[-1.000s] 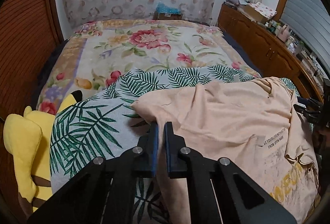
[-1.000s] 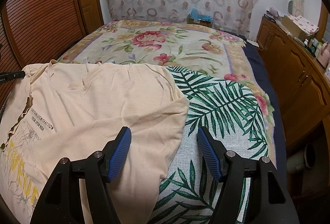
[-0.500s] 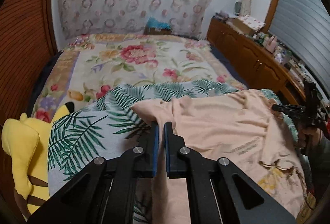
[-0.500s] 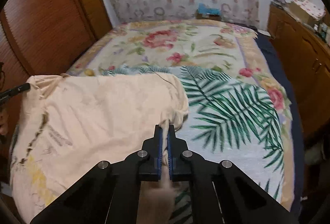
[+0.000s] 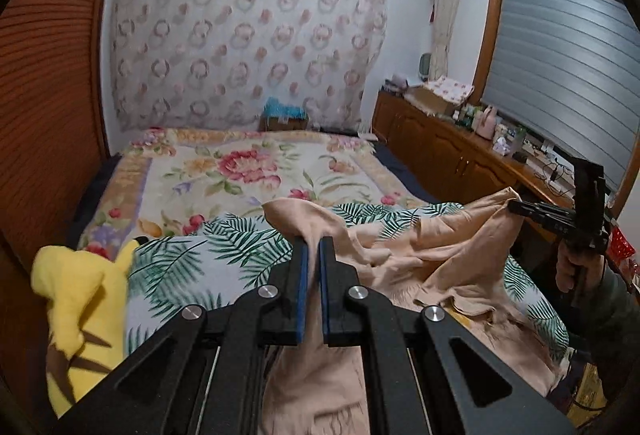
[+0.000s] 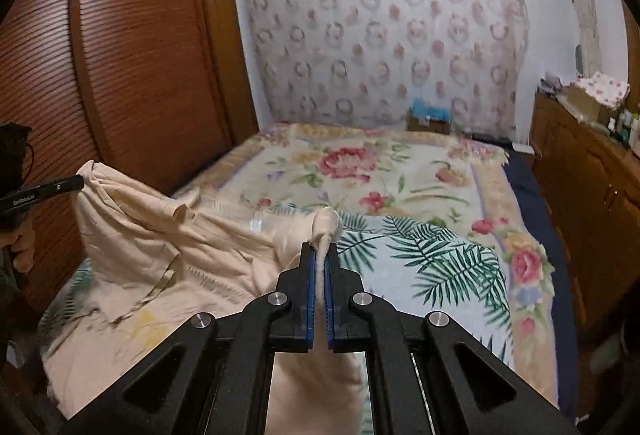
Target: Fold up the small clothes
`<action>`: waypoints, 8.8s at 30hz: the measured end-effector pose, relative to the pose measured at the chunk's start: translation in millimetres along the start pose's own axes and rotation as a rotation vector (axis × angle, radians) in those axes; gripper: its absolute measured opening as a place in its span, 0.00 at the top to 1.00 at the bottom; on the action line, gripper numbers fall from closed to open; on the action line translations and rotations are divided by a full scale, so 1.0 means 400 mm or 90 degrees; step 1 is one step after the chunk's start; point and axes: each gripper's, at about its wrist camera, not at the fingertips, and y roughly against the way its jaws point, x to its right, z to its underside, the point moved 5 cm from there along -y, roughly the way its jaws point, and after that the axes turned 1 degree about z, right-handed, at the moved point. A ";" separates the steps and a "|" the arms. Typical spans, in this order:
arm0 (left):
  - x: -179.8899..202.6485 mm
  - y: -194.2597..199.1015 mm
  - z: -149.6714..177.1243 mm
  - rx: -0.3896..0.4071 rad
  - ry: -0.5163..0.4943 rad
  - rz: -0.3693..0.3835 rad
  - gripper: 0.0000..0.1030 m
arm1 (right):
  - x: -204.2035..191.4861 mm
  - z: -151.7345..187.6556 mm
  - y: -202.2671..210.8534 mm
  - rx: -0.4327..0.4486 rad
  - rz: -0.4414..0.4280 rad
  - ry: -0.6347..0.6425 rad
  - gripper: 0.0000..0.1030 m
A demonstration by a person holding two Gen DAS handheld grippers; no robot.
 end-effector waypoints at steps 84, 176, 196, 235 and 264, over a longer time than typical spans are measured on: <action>-0.077 -0.034 0.457 -0.219 0.000 -0.051 0.41 | -0.081 0.336 0.262 -0.192 0.044 -0.018 0.45; -0.090 -0.317 -0.109 -0.045 -0.129 -0.079 0.35 | -0.159 -0.062 -0.188 -0.125 0.182 0.138 0.50; -0.110 -0.217 0.190 -0.168 -0.076 -0.046 0.23 | 0.016 0.078 0.070 -0.188 0.098 -0.045 0.50; -0.178 -0.260 0.228 -0.207 -0.051 -0.101 0.92 | -0.046 0.137 0.075 -0.211 0.114 0.004 0.50; -0.203 -0.246 0.252 -0.196 -0.053 -0.109 0.95 | -0.042 0.106 0.049 -0.230 0.119 0.056 0.96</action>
